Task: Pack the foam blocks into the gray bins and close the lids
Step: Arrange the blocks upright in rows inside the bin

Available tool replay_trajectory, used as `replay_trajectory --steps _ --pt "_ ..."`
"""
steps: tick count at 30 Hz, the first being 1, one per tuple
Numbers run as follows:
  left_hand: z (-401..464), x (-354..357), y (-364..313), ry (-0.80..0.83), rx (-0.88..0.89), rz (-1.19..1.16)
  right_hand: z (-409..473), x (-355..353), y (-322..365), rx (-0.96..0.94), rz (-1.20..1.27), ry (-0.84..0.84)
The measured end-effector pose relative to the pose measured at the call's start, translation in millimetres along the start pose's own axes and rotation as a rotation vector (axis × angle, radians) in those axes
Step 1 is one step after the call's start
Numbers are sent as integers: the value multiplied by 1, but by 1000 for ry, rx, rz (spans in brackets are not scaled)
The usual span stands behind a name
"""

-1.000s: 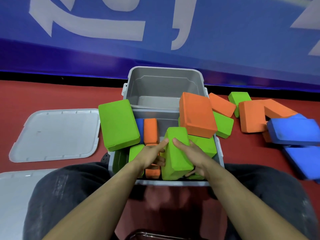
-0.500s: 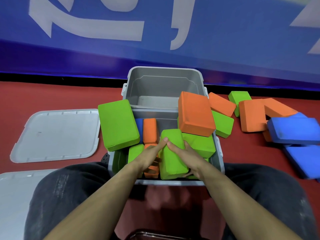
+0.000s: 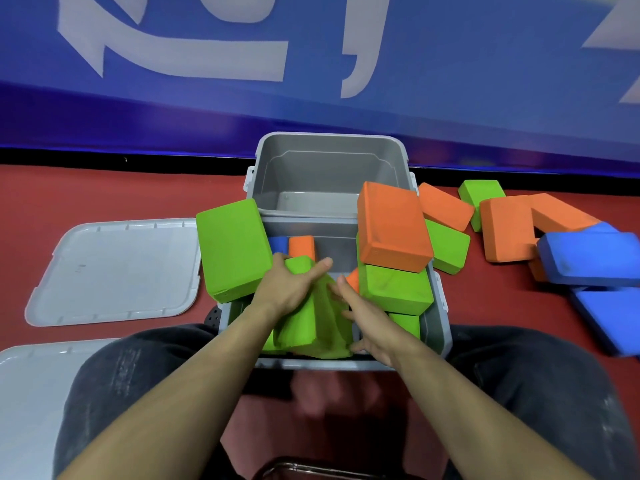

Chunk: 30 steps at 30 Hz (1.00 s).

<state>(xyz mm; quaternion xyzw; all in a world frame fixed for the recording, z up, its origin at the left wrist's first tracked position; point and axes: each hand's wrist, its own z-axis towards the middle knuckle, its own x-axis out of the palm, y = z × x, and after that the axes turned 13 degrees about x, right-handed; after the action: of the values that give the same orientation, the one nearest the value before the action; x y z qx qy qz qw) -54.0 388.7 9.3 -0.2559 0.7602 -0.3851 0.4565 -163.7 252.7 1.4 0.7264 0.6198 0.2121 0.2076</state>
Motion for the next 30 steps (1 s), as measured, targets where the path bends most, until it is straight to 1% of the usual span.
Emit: replay_trajectory --steps 1,3,5,8,12,18,22,27,30 --pt "1 -3 3 -4 -15 47 2 1 -2 -18 8 -9" --pt "7 -10 12 -30 -33 54 6 0 -3 -99 41 -62" --pt "14 -22 15 -87 -27 -26 16 -8 -9 -142 28 -158" --pt "25 -44 12 -247 -14 -195 30 -18 -19 -174 -14 -288" --pt "36 -67 2 -332 36 -219 56 -23 -30 -173 -51 -372" --pt "41 -67 9 -440 115 -329 90 -26 -37 -93 -162 -379" --pt "45 -57 17 -490 113 -396 121 -27 -37 -16 -271 -352" --pt "53 -45 21 -508 116 -361 162 -23 -46 72 -336 -268" --pt "59 -41 22 -502 119 -340 176 -25 -45 71 -354 -275"
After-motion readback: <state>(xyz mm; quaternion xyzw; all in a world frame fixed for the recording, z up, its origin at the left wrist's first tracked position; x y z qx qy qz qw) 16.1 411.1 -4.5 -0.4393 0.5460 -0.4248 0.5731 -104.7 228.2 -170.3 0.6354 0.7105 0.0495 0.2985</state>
